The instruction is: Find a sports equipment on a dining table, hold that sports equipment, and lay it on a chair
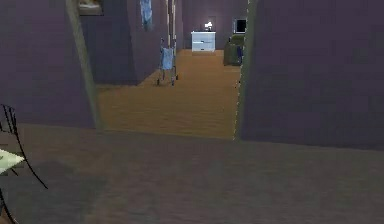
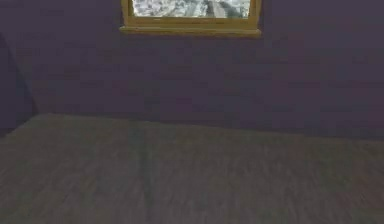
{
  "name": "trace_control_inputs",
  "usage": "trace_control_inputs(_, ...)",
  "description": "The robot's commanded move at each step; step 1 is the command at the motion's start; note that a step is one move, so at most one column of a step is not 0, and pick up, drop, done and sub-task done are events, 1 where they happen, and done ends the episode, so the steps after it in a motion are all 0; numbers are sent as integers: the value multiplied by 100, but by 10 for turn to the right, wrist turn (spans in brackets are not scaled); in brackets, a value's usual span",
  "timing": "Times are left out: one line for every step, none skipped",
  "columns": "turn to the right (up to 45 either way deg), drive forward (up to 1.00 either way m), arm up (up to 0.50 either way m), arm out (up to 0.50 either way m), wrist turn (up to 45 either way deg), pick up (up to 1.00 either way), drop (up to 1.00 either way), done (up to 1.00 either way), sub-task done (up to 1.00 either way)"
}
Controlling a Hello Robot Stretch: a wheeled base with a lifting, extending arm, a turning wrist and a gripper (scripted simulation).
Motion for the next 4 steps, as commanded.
trace_control_inputs(0, 100, 0, 0, 0, 0, 0, 0, 0)
trace_control_inputs(0, 100, 0, 0, 0, 0, 0, 0, 0)
trace_control_inputs(-210, 0, 0, 0, 0, 0, 0, 0, 0)
trace_control_inputs(0, 5, 0, 0, 0, 0, 0, 0, 0)
